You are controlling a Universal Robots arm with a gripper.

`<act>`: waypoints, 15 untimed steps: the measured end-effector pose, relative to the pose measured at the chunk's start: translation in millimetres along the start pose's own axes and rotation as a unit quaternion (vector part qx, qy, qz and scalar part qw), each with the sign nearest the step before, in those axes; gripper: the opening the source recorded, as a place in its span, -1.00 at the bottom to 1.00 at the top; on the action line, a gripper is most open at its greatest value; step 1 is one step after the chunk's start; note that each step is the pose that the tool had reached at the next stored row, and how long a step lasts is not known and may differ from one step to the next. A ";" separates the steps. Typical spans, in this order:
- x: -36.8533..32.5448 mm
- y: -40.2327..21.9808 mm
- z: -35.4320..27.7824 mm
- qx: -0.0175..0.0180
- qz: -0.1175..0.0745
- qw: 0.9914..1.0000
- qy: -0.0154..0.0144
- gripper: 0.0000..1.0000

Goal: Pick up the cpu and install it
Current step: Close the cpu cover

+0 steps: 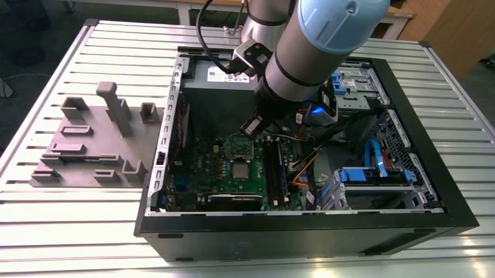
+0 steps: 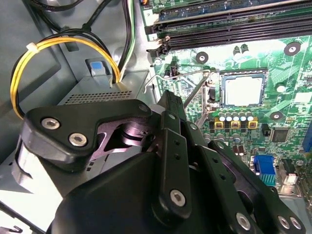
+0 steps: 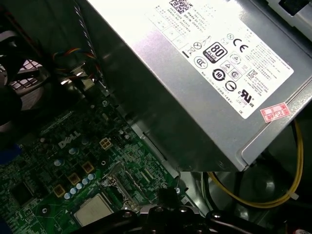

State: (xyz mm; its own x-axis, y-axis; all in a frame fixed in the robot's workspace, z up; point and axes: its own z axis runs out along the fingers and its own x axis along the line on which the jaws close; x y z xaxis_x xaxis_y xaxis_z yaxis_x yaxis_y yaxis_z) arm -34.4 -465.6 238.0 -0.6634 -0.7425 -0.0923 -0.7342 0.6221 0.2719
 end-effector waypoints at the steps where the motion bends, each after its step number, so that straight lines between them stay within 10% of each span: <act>1: 0.2 -0.2 0.0 0.000 0.000 1.000 0.000 -0.80; 15: 3.1 -2.7 -1.0 0.000 0.000 1.000 0.000 -0.80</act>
State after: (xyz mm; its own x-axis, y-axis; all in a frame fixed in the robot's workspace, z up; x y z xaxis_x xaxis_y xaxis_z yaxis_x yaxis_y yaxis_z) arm -34.4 -469.8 237.9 -0.6634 -0.7425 -0.0924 -0.7342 0.6221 0.2719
